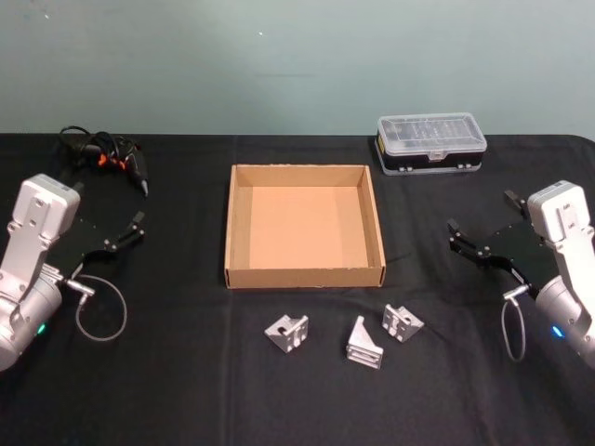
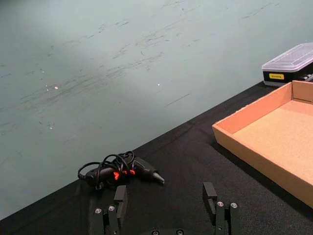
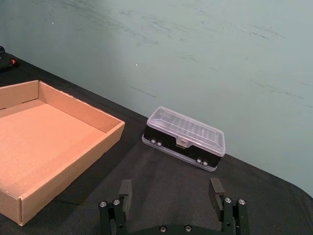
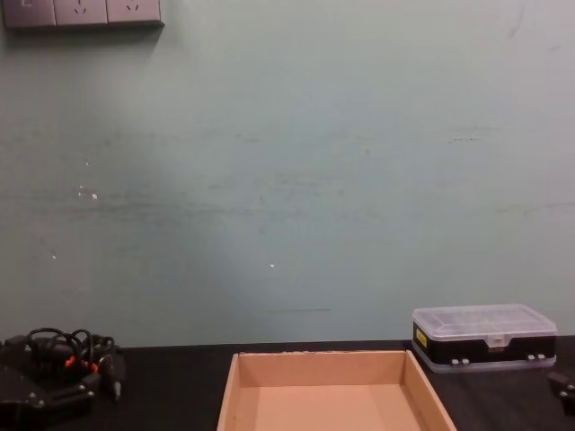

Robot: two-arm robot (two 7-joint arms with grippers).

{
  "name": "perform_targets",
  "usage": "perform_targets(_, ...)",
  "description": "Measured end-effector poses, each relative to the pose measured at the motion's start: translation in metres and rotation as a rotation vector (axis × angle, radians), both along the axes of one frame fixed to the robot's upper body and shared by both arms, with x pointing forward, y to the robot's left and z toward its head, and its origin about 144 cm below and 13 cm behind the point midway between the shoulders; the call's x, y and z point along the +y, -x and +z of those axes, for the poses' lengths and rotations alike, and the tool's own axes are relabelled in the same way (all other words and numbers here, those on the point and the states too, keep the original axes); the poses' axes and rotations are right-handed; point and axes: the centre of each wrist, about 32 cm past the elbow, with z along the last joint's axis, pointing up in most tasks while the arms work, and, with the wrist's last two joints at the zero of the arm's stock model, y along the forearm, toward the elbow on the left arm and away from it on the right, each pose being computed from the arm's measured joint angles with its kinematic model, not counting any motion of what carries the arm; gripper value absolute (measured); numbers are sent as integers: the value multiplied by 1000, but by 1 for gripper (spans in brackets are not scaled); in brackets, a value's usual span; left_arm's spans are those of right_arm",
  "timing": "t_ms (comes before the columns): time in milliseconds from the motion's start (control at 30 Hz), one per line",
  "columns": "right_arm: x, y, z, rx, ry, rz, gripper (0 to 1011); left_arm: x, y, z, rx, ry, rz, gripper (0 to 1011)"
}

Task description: Use one hand to pick up the angle iron from the table and place it into the box.

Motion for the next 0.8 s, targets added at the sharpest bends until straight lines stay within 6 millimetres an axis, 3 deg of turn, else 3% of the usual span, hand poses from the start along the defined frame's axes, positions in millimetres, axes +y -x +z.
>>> perform_targets(800,0,0,0,0,0,0,1004,0,0,0,0,0,0,1011)
